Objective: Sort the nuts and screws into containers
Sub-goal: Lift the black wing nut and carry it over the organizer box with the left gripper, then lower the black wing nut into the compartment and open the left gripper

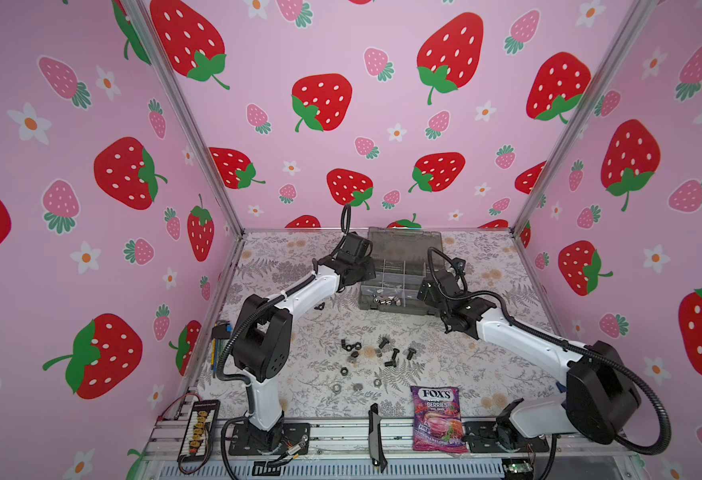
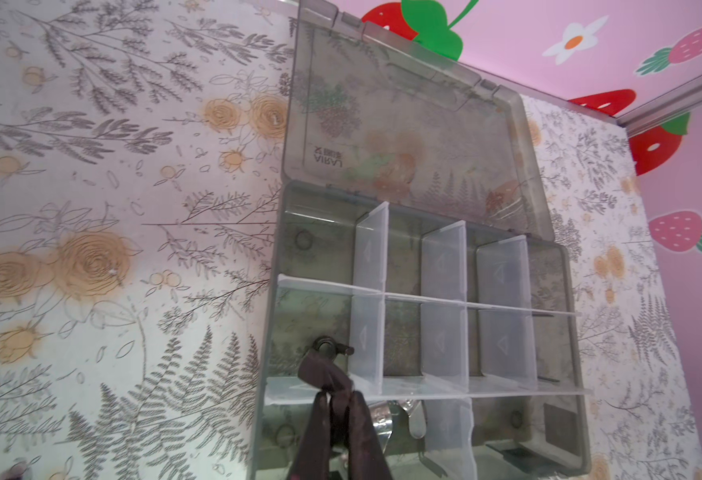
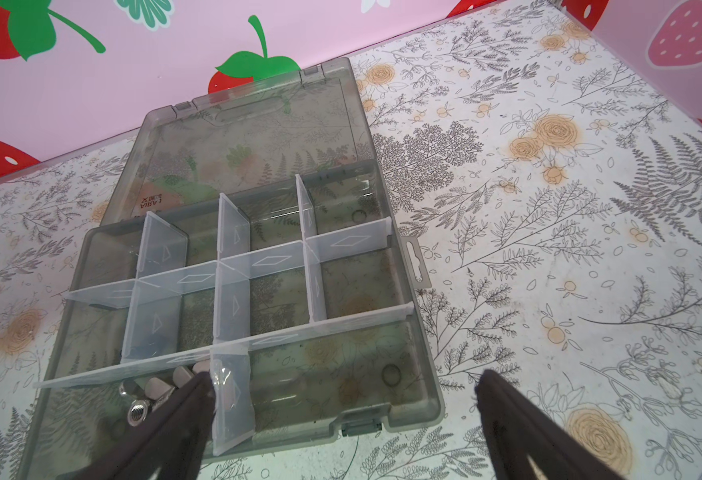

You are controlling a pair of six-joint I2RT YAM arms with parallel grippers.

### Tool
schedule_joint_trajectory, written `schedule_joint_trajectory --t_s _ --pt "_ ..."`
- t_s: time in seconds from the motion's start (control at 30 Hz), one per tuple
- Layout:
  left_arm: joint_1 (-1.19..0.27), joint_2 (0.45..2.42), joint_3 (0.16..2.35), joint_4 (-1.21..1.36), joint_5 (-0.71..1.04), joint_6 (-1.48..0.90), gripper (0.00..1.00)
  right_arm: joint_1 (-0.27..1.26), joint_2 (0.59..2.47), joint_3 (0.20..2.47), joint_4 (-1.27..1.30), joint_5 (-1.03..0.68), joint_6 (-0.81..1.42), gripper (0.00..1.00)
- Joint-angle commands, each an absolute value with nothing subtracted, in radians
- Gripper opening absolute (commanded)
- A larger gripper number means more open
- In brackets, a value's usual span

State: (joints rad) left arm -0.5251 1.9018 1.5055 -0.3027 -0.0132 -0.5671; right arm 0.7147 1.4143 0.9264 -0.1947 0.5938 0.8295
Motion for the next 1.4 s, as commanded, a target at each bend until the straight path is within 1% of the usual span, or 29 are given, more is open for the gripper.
schedule_joint_trajectory --t_s 0.0,0.2,0.37,1.0,1.1,1.27,1.37 --pt "-0.537 1.952 1.579 -0.296 0.019 -0.557 0.00 0.707 1.409 0.943 -0.222 0.623 0.842 1.00" --pt "-0.541 2.057 1.680 -0.325 0.040 -0.561 0.00 0.709 1.398 0.928 -0.221 0.623 0.858 1.00" --pt "-0.541 2.107 1.728 -0.355 0.037 -0.565 0.00 0.709 1.396 0.922 -0.221 0.627 0.862 1.00" --pt "-0.548 2.111 1.662 -0.364 -0.011 -0.573 0.00 0.709 1.406 0.919 -0.209 0.638 0.858 1.00" --pt "-0.547 2.114 1.661 -0.368 -0.017 -0.571 0.04 0.709 1.404 0.919 -0.206 0.638 0.859 1.00" --pt "-0.550 2.097 1.647 -0.351 -0.007 -0.574 0.24 0.709 1.404 0.921 -0.203 0.638 0.859 1.00" --pt "-0.552 2.078 1.638 -0.344 -0.006 -0.570 0.32 0.708 1.404 0.922 -0.200 0.638 0.859 1.00"
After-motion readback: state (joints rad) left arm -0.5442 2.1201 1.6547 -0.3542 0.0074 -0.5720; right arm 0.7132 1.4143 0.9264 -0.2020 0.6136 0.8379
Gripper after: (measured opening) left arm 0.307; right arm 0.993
